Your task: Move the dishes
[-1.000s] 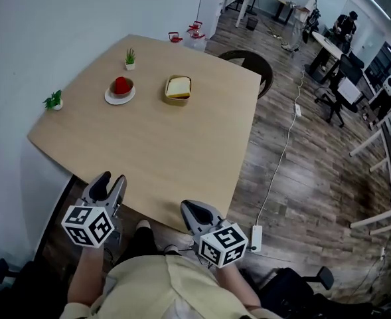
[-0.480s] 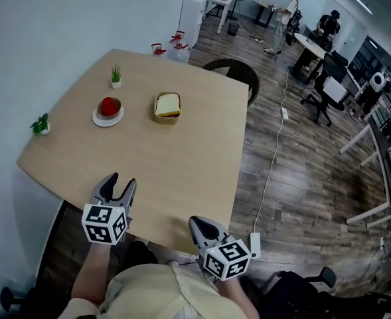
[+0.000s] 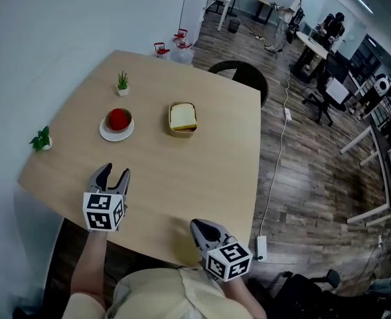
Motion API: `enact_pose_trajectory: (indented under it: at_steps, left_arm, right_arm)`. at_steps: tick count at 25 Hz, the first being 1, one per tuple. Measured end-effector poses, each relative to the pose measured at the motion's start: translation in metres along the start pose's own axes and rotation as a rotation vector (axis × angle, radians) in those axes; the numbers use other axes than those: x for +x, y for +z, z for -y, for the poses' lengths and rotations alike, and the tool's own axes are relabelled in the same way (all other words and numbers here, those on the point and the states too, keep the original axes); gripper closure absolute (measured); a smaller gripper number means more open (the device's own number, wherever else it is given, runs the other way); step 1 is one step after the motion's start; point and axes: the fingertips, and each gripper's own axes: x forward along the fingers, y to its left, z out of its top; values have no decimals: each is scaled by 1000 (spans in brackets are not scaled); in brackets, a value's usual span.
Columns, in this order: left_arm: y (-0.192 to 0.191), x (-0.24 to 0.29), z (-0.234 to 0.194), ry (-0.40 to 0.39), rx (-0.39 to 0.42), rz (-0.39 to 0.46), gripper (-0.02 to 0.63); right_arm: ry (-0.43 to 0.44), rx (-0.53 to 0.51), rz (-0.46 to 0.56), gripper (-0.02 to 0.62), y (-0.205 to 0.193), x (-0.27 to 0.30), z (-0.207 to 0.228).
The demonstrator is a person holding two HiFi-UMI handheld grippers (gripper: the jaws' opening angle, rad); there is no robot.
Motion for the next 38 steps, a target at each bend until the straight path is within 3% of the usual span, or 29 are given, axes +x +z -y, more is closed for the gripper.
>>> enact_pose_trajectory:
  at_steps: [5,10,23,38]
  left_arm:
    - [36,42,-49,19,-55,81,399]
    - [55,78,-77,4,1,70,399]
    - [27,172,-119,-12,53,-61,388]
    - [-1,228,-143,18,59,-149,337]
  right_arm:
    - [-22,-3,-28,578,8,38,-5]
    - [-47,8,-31,578,15,65,-11]
    - [-92,21,-96,578,10,116,-7]
    - [-152,60,-165,578,-6,126,-12]
